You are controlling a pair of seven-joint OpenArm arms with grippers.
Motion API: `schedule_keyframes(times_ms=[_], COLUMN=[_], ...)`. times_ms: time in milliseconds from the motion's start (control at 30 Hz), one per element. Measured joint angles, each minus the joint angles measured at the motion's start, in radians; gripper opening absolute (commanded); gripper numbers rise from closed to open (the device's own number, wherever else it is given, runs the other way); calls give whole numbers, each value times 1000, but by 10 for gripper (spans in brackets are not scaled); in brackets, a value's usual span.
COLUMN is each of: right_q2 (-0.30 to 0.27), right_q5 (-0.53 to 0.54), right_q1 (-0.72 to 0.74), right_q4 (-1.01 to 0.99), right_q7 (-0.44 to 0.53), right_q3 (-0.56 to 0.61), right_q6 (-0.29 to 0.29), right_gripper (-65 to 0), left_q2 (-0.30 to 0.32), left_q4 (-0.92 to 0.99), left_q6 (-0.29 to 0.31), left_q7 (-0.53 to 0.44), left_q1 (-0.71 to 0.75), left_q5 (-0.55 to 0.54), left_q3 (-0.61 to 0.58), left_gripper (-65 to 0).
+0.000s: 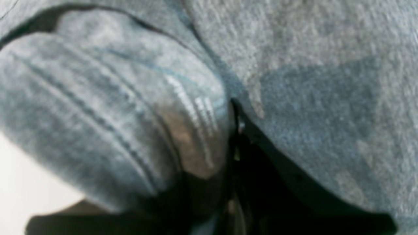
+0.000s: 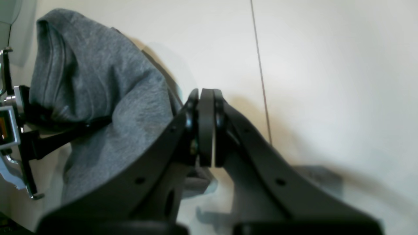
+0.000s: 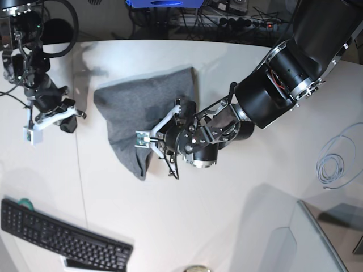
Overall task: Layout the t-shirt on the table in an organized manner, then fold the t-shirt properly
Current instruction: 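Drag the folded shirt by its collar edge with the left gripper to square it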
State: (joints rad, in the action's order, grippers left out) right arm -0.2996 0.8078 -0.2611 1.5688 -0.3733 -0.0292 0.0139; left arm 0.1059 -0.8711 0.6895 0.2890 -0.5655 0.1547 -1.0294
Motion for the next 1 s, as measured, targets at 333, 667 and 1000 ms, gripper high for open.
schedule_keyframes(times_ms=[333,667,1000], right_q2=[0,0,23], right_q5=[0,0,-3], right_q1=[2,3,3], right_q4=[0,0,0], right_q7=[0,0,-3], right_q3=[0,1,1], right_q6=[0,0,0], right_gripper=[-650,-650,-650], left_q2=[0,30,-8], left_q4=[0,1,5], left_q6=[8,15,15], left_q7=[-156,-188,-172], left_q1=[1,-18,-16], left_q5=[211,243,257], left_q3=[-2,0,2], left_gripper=[-650,-650,-650])
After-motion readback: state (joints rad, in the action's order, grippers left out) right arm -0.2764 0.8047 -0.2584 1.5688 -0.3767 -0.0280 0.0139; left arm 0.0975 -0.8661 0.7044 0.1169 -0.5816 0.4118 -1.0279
